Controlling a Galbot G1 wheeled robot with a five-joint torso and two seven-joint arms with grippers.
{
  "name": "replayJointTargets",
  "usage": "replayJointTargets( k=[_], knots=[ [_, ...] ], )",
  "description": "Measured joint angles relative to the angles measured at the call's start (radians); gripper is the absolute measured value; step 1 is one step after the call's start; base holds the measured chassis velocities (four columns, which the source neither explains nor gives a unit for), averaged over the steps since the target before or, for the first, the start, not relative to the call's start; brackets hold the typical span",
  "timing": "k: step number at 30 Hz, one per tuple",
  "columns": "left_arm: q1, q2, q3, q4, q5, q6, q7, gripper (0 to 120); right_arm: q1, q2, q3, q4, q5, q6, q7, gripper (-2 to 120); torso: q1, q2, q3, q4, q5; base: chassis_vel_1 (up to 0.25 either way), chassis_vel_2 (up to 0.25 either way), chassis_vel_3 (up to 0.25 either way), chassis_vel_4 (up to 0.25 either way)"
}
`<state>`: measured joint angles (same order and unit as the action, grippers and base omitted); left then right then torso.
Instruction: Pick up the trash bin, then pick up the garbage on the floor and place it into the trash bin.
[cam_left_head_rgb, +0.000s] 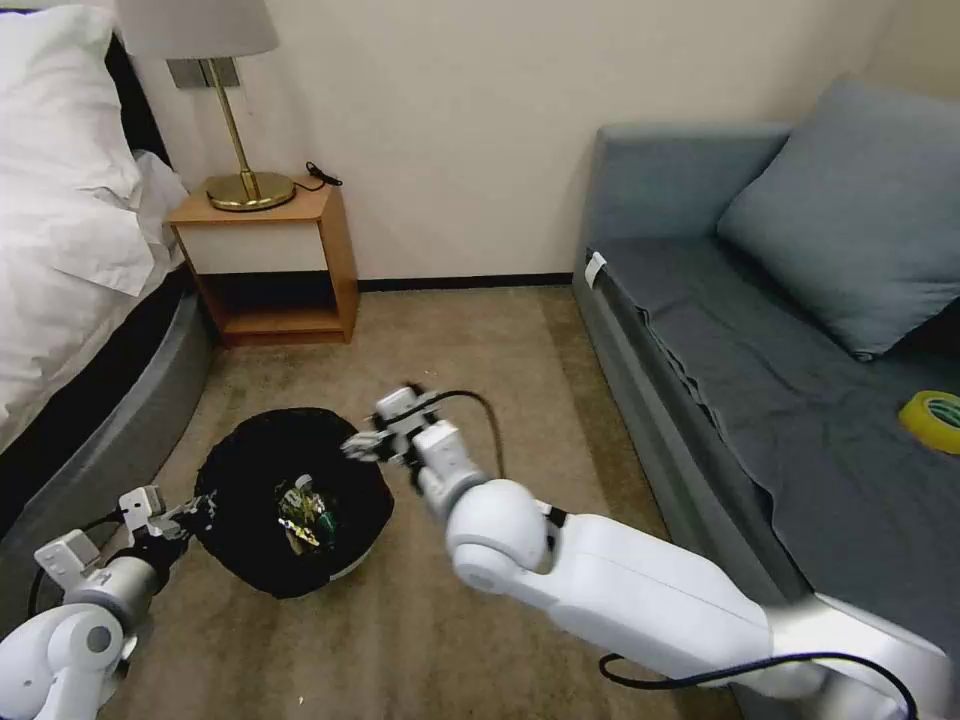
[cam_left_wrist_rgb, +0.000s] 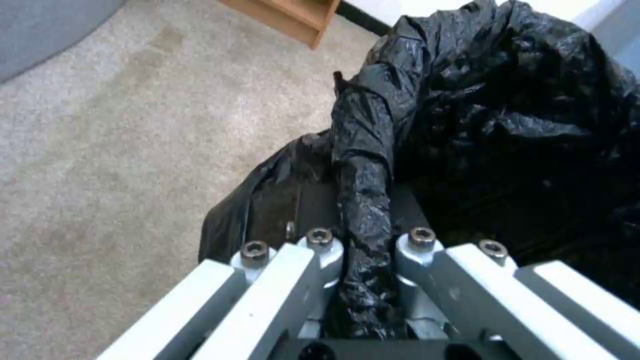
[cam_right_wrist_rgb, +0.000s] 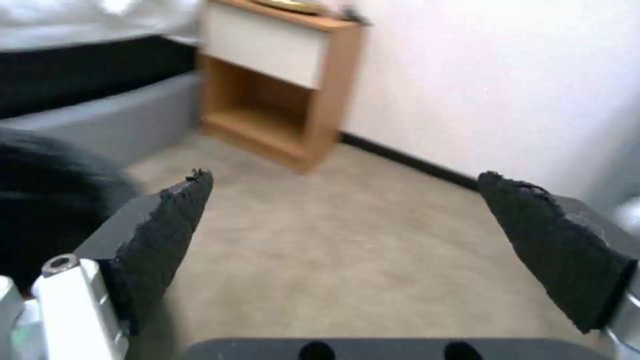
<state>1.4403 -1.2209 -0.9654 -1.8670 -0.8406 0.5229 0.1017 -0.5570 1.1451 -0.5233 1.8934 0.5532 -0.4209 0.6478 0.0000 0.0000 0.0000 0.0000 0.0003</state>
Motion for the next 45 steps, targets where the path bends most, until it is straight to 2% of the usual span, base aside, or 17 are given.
replayJointTargets(
  k=[9,16,29,45],
  knots=[
    [0.0,-0.007,0.017,-0.026,0.012,0.003,-0.005,4,-0.163,-0.139,0.165,0.095,-0.065,-0.013,0.054,100,0.0,0.0,0.0,-0.0004,-0.0001,0.0,0.0,0.0,0.0],
    [0.026,-0.04,-0.005,-0.054,0.029,0.003,-0.007,4,-0.3,-0.176,0.206,0.174,-0.086,-0.013,0.088,100,0.0,0.0,0.0,0.0002,-0.0001,0.0,0.0,0.0,0.0],
    [0.028,-0.054,-0.02,-0.069,0.032,0.005,-0.015,4,-0.498,-0.143,0.309,0.213,-0.251,-0.012,0.072,100,0.0,0.0,0.0,-0.0001,-0.0003,0.0,0.0,0.0,0.0],
    [0.036,-0.055,-0.032,-0.071,0.033,0.003,-0.013,4,-0.535,-0.113,0.327,0.215,-0.3,0.006,0.021,100,0.0,0.0,0.0,0.0,-0.0004,0.0,0.0,0.0,0.0]
  ],
)
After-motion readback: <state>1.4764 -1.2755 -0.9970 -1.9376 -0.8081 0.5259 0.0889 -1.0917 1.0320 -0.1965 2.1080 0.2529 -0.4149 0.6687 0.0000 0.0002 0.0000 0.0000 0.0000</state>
